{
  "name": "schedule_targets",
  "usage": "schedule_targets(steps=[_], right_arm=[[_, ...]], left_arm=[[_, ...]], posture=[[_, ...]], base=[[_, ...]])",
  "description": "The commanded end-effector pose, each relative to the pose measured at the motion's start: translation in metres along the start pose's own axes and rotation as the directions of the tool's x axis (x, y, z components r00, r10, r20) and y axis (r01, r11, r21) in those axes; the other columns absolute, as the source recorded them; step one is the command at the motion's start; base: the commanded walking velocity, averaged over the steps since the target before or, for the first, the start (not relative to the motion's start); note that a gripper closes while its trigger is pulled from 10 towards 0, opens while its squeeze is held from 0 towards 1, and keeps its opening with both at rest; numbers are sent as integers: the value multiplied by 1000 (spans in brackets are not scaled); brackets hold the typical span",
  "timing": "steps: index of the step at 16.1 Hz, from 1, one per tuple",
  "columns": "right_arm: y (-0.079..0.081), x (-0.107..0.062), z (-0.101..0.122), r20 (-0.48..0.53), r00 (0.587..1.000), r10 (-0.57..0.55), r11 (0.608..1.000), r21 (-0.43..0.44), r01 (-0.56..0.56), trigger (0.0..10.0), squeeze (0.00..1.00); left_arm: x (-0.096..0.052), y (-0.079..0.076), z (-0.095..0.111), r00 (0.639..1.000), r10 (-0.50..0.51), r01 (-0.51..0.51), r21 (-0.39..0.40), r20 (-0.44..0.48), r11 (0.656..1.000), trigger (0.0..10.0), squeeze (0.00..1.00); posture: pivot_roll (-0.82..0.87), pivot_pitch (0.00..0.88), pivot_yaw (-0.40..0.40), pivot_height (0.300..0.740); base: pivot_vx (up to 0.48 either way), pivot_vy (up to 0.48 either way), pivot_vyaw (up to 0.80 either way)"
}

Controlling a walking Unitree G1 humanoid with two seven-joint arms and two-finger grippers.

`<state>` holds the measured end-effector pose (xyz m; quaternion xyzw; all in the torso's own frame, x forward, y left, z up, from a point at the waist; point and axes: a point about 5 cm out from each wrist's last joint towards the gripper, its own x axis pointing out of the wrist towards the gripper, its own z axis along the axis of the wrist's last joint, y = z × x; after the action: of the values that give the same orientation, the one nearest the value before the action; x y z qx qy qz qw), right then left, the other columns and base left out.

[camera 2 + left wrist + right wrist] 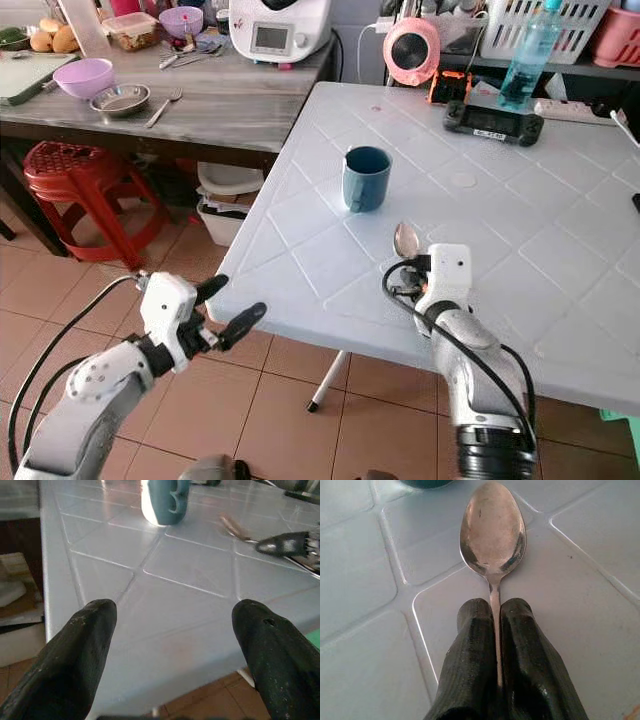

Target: Setting the table

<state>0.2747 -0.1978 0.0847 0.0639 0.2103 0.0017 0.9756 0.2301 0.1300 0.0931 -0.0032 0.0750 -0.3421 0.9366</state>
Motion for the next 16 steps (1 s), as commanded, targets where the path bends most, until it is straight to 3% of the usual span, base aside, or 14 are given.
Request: schedule_targets(steps=[1, 4, 7, 8, 9, 11, 16], right_arm=[[-1, -1, 0, 6, 1000, -28, 999, 33, 28, 0, 0], [10, -8, 18, 151, 987, -59, 993, 115, 42, 0, 0], [16, -16, 28, 238, 967, -94, 988, 140, 62, 157, 0], [17, -21, 30, 277, 953, -123, 984, 157, 82, 4118, 0], [18, -24, 32, 308, 941, -138, 985, 144, 97, 10000, 0], [21, -29, 38, 374, 915, -155, 988, 71, 138, 10000, 0], [16, -33, 45, 436, 882, -176, 983, 30, 182, 10000, 0]], left_arm=[[1, 5, -2, 999, 43, -43, 13, -13, 999, 10000, 0], [8, 20, 0, 978, 210, -210, 0, 5, 978, 10000, 0], [11, 35, 7, 939, 343, -342, -29, 35, 939, 10000, 0], [12, 40, 7, 927, 373, -372, -27, 42, 928, 10000, 0], [13, 43, 9, 918, 392, -392, -23, 51, 920, 10000, 0], [17, 48, 12, 902, 425, -425, -25, 74, 905, 10000, 0], [26, 45, 15, 895, 433, -431, -40, 111, 901, 10000, 0]], posture=[[-7, 0, 36, 740], [-18, 0, 28, 740], [-23, 0, 22, 740], [-23, 0, 22, 740], [-24, 0, 21, 740], [-36, 0, 22, 740], [-52, 0, 20, 740]], base=[[0, 0, 0], [0, 0, 0], [0, 135, 0], [0, 480, 0], [0, 480, 0], [0, 480, 0], [0, 480, 0]])
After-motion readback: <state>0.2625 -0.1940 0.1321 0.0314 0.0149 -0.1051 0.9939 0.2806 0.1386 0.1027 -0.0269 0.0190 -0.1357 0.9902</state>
